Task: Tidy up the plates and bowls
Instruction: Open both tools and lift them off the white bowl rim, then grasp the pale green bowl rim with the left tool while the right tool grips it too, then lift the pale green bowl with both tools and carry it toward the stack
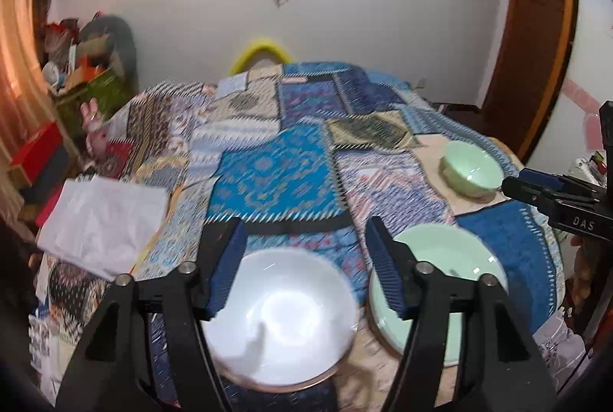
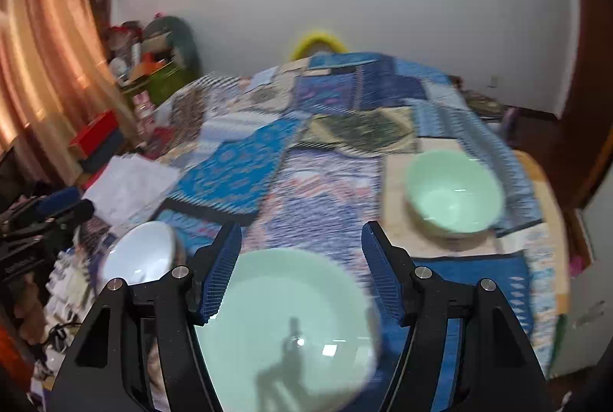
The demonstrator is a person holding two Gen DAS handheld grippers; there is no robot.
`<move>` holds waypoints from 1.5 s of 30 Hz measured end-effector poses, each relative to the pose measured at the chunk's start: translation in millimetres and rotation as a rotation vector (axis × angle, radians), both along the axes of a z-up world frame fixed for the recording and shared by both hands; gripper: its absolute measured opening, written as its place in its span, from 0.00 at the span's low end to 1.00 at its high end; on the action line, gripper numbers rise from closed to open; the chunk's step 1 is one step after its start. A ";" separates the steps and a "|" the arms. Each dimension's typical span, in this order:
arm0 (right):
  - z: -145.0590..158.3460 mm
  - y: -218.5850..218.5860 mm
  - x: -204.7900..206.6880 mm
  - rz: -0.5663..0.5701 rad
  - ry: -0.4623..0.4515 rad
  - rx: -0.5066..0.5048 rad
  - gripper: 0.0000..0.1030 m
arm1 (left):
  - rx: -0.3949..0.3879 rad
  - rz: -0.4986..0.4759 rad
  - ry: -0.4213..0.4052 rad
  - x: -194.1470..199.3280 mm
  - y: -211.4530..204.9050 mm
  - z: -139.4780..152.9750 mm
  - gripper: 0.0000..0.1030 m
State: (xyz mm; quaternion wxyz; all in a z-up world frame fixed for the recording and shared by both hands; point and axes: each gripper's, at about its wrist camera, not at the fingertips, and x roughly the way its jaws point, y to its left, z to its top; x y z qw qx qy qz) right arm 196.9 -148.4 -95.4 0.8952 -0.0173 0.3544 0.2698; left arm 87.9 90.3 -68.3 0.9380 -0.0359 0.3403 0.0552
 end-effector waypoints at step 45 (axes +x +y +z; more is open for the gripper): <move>-116.7 -122.6 167.5 -0.156 0.268 0.005 0.14 | -0.074 -0.289 0.340 257.7 -154.3 -99.2 0.47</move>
